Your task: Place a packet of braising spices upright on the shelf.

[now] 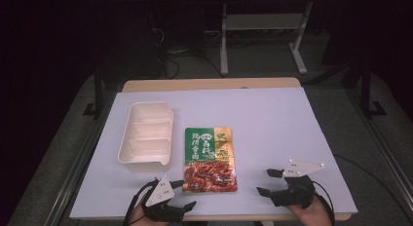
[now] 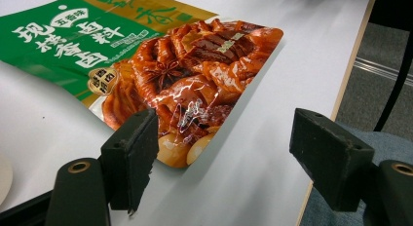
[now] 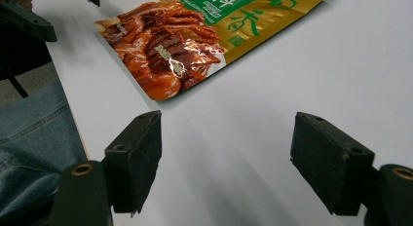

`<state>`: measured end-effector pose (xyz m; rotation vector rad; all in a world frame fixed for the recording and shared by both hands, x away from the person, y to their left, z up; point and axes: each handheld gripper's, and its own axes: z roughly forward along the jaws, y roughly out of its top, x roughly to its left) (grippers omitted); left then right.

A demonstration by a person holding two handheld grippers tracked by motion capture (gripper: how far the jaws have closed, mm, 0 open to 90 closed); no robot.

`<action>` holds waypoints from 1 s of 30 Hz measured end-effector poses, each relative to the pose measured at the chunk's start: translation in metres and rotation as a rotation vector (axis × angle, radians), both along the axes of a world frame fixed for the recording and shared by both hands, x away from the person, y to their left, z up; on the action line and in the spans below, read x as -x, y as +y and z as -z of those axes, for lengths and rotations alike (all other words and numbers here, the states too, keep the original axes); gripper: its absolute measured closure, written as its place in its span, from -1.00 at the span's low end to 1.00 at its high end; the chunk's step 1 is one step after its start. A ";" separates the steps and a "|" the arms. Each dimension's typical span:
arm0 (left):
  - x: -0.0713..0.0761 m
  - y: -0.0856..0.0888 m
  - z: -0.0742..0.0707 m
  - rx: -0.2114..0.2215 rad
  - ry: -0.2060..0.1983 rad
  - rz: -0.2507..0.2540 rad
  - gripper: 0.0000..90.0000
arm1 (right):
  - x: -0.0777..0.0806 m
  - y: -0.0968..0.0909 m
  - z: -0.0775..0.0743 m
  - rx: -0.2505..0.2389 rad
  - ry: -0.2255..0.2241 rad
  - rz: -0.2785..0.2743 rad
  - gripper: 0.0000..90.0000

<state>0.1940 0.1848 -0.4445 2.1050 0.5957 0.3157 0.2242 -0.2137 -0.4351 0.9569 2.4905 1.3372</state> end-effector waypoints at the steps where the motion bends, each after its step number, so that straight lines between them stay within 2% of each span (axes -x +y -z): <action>1: 0.000 0.000 0.000 0.000 0.000 0.000 -0.43 | 0.000 0.000 0.000 0.000 0.000 0.000 -0.41; 9: 0.001 -0.002 0.000 -0.008 0.000 0.010 -0.42 | -0.001 -0.004 0.001 0.001 -0.005 0.008 -0.40; 13: 0.000 -0.003 -0.001 -0.012 -0.006 0.018 -0.35 | -0.001 -0.004 0.002 0.005 -0.006 0.012 -0.40; 17: -0.003 -0.004 -0.003 -0.003 0.011 0.010 -0.26 | -0.003 -0.006 0.002 0.007 -0.006 0.020 -0.38; 18: -0.003 -0.004 -0.003 0.002 0.015 0.012 -0.20 | -0.003 -0.007 0.002 0.006 0.011 0.029 -0.38; 21: -0.005 -0.006 -0.005 0.007 0.021 0.013 -0.15 | -0.004 -0.008 0.001 0.002 0.016 0.033 -0.38; 23: -0.006 -0.007 -0.007 0.011 0.018 0.011 -0.01 | -0.004 -0.009 0.000 0.009 0.009 0.038 -0.38; 26: -0.008 -0.009 -0.011 0.003 0.014 0.004 0.08 | -0.004 -0.009 -0.004 0.007 -0.002 0.041 -0.40; 28: -0.011 -0.012 -0.012 -0.016 0.009 0.010 0.18 | -0.003 -0.010 -0.006 0.002 -0.006 0.042 -0.40; 30: -0.015 -0.014 -0.012 -0.011 0.024 0.020 0.24 | -0.003 -0.010 -0.007 0.003 -0.009 0.040 -0.40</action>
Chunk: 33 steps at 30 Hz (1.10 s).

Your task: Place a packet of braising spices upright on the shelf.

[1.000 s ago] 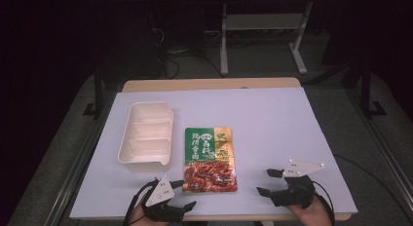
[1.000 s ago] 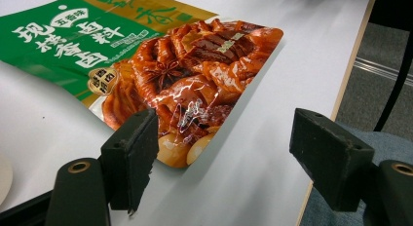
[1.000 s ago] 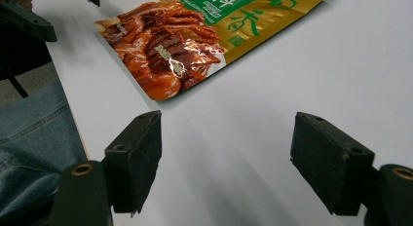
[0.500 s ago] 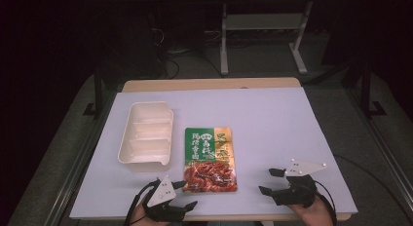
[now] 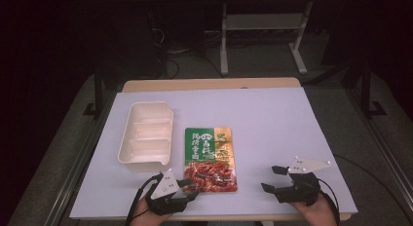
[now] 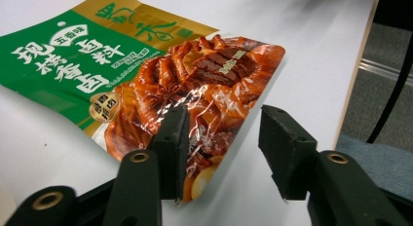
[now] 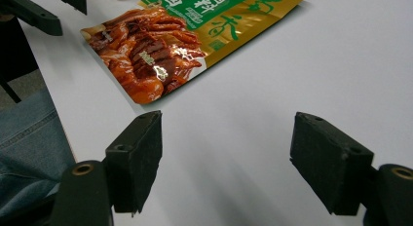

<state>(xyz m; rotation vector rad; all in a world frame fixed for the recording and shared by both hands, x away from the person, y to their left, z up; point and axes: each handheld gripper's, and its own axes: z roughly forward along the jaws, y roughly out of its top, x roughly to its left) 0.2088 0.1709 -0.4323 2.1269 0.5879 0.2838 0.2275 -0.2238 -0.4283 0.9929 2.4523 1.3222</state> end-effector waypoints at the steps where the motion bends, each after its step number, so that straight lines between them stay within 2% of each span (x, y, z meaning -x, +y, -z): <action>1: -0.003 -0.001 0.001 -0.009 0.006 0.006 0.29 | 0.000 0.000 0.000 0.000 -0.002 0.000 -0.40; 4: -0.009 -0.003 0.001 -0.026 0.011 0.017 0.47 | -0.004 -0.001 -0.004 -0.006 0.010 -0.007 -0.41; 9: -0.020 -0.013 0.000 -0.061 0.017 0.014 0.73 | -0.014 0.002 -0.015 -0.010 0.003 -0.012 -0.43; 15: -0.037 -0.027 -0.001 -0.109 0.018 0.000 0.85 | -0.030 0.010 -0.023 0.004 0.001 -0.027 -0.44; 20: -0.046 -0.034 0.000 -0.146 0.030 -0.018 0.89 | -0.052 0.021 -0.029 -0.002 0.018 -0.047 -0.46; 21: -0.046 -0.034 0.000 -0.146 0.030 -0.018 0.90 | -0.052 0.021 -0.029 -0.002 0.018 -0.047 -0.46; 22: -0.048 -0.036 0.002 -0.169 0.033 -0.022 0.91 | -0.061 0.027 -0.032 -0.002 0.025 -0.052 -0.47; 24: -0.048 -0.036 0.003 -0.177 0.036 -0.025 0.91 | -0.066 0.031 -0.032 0.002 0.026 -0.059 -0.47; 28: -0.049 -0.037 0.003 -0.185 0.032 -0.025 0.93 | -0.089 0.050 -0.032 0.028 0.054 -0.077 -0.49; 29: -0.049 -0.037 0.004 -0.187 0.035 -0.026 0.93 | -0.089 0.050 -0.032 0.028 0.054 -0.077 -0.49; 33: -0.047 -0.039 0.007 -0.193 0.039 -0.039 0.99 | -0.105 0.065 -0.029 0.047 0.089 -0.080 -0.50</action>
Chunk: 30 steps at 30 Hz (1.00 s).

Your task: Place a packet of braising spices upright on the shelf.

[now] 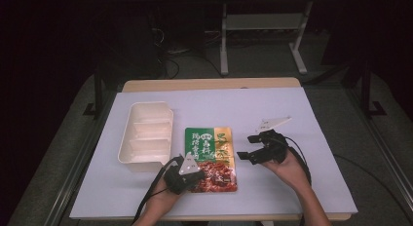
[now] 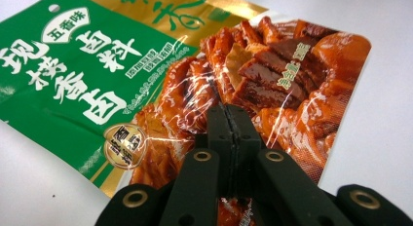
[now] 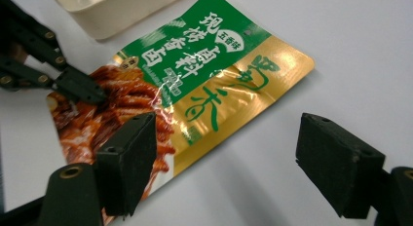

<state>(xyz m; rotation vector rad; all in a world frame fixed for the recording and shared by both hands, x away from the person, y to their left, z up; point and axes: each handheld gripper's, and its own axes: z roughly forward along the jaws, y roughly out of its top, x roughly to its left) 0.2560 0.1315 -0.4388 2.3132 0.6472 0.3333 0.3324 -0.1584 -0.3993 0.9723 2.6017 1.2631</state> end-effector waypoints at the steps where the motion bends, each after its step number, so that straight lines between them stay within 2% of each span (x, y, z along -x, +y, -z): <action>1: 0.000 0.000 0.000 -0.011 -0.003 0.003 1.00 | -0.007 0.006 0.002 0.007 0.001 -0.012 -0.50; 4: -0.002 0.000 0.001 -0.016 0.014 -0.001 1.00 | -0.015 0.014 0.005 0.019 0.016 0.000 -0.47; 9: 0.003 0.000 0.001 -0.028 0.010 0.001 1.00 | -0.038 0.028 0.013 0.047 0.089 0.015 -0.46; 10: 0.003 0.001 0.002 -0.028 0.013 -0.001 1.00 | -0.047 0.032 0.015 0.054 0.109 0.019 -0.49; 13: 0.004 0.001 0.002 -0.031 0.016 0.001 1.00 | -0.055 0.036 0.017 0.067 0.118 0.031 -0.49; 15: 0.004 0.002 0.002 -0.031 0.017 0.001 1.00 | -0.061 0.037 0.017 0.054 0.116 0.046 -0.45; 16: 0.005 0.002 0.002 -0.031 0.017 0.000 1.00 | -0.065 0.038 0.019 0.046 0.122 0.050 -0.47; 19: 0.005 0.002 0.003 -0.026 0.018 -0.001 1.00 | -0.079 0.042 0.024 0.066 0.163 0.080 -0.44; 20: 0.005 0.002 0.003 -0.025 0.016 0.000 1.00 | -0.084 0.044 0.027 0.060 0.161 0.089 -0.40; 23: 0.005 0.002 0.003 -0.023 0.017 0.000 1.00 | -0.089 0.044 0.032 0.058 0.172 0.106 -0.38; 25: 0.005 0.003 0.004 -0.023 0.014 0.005 1.00 | -0.093 0.046 0.039 0.069 0.217 0.110 -0.38; 26: 0.005 0.003 0.004 -0.021 0.016 0.007 1.00 | -0.094 0.046 0.041 0.076 0.223 0.103 -0.38; 27: 0.004 0.003 0.003 -0.023 0.017 0.008 1.00 | -0.094 0.046 0.042 0.076 0.213 0.100 -0.31; 28: 0.004 0.003 0.003 -0.022 0.017 0.009 1.00 | -0.093 0.047 0.041 0.057 0.221 0.074 -0.20; 30: 0.004 0.003 0.003 -0.023 0.018 0.011 1.00 | -0.092 0.049 0.041 0.062 0.222 0.055 -0.17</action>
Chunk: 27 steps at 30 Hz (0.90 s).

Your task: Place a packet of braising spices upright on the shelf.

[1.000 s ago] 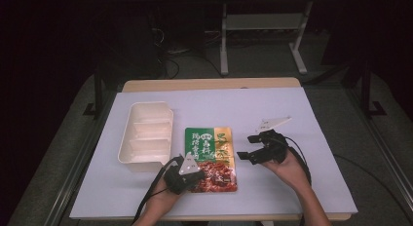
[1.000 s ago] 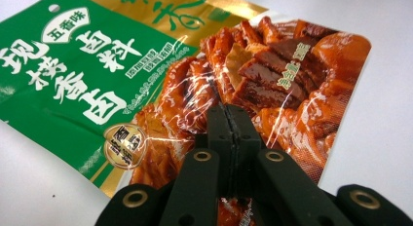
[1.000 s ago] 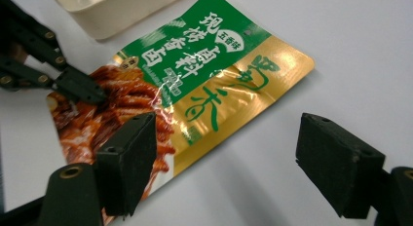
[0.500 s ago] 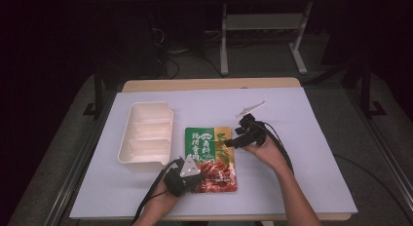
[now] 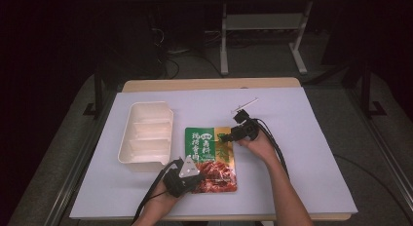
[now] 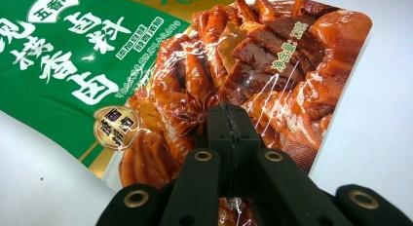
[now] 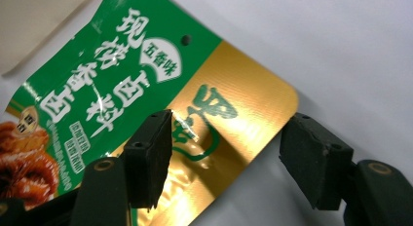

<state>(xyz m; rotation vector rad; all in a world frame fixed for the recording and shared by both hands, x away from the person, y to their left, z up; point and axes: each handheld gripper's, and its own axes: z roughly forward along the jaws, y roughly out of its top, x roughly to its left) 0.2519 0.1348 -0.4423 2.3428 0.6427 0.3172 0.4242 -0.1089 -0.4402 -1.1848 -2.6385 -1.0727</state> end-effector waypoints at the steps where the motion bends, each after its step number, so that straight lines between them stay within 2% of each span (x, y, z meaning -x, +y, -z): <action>1: 0.000 0.000 0.000 0.000 0.000 0.000 1.00 | 0.001 0.000 0.000 -0.006 0.005 -0.020 -0.13; 3: 0.000 0.000 0.000 0.000 -0.002 -0.002 1.00 | 0.001 0.000 -0.001 -0.010 0.007 -0.024 -0.12; 6: 0.001 -0.001 0.000 0.000 -0.001 -0.007 1.00 | 0.002 -0.003 -0.002 -0.056 0.012 -0.034 -0.03; 9: 0.001 -0.001 0.000 0.000 -0.001 -0.006 1.00 | 0.005 -0.006 -0.008 -0.099 0.024 -0.070 0.09; 11: 0.001 -0.001 0.000 -0.001 -0.001 -0.006 1.00 | 0.007 -0.007 -0.010 -0.106 0.022 -0.079 0.11; 12: 0.001 -0.001 0.000 0.001 0.002 -0.008 1.00 | 0.008 -0.009 -0.012 -0.144 0.038 -0.101 0.19; 14: 0.001 -0.001 0.000 0.000 0.001 -0.007 1.00 | 0.008 -0.009 -0.013 -0.160 0.048 -0.114 0.21; 15: 0.001 -0.001 0.000 -0.001 0.000 -0.005 1.00 | 0.009 -0.006 -0.013 -0.153 0.051 -0.141 0.23; 18: 0.000 -0.001 0.000 -0.001 0.000 -0.004 1.00 | 0.009 -0.003 -0.010 -0.126 0.046 -0.163 0.29; 21: 0.000 0.000 0.000 -0.001 -0.003 -0.001 1.00 | 0.008 0.000 -0.005 -0.134 0.085 -0.186 0.30; 24: 0.000 0.000 0.000 0.001 -0.005 -0.001 1.00 | 0.007 0.002 0.000 -0.105 0.101 -0.180 0.28; 27: 0.000 0.000 0.000 -0.001 -0.003 0.001 1.00 | 0.008 0.003 0.002 -0.102 0.087 -0.180 0.37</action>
